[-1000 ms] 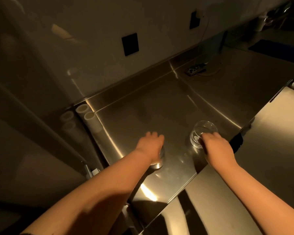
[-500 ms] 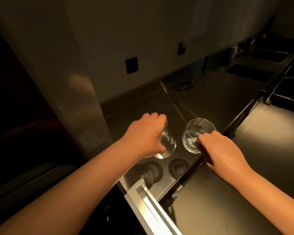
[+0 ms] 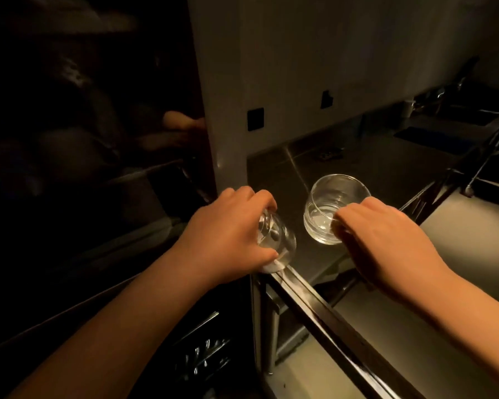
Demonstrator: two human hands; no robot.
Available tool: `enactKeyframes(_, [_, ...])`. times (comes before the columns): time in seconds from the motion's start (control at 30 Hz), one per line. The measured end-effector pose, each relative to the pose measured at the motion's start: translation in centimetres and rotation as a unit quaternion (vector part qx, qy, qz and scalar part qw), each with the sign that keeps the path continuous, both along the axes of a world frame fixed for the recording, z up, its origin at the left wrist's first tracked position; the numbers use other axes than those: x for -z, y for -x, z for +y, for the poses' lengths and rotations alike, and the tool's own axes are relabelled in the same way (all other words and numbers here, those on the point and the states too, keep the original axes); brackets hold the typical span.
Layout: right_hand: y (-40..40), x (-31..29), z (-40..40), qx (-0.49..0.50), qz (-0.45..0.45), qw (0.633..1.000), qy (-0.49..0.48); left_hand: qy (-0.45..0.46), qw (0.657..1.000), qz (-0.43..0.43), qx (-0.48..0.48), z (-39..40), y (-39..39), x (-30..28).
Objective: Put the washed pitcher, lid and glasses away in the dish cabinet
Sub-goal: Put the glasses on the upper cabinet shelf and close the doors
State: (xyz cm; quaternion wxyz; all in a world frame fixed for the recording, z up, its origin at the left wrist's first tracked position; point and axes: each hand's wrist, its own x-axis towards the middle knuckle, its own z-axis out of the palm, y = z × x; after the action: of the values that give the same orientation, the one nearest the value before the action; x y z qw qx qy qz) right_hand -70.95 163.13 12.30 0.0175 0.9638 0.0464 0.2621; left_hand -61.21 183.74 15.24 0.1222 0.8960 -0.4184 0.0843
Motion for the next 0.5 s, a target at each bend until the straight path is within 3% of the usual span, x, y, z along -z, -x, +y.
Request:
enactKeyframes(0.23, [2.5, -2.0, 6.1, -0.120, -0.010, 0.993, 0.000, 0.004, 0.995, 0.035, -0.089, 6.9, 2.9, 1.7])
enactKeyframes(0.5, [1.9, -2.6, 10.9, -0.283, -0.029, 0.958, 0.031, -0.012, 0.982, 0.023, -0.190, 10.8, 5.6, 2.0])
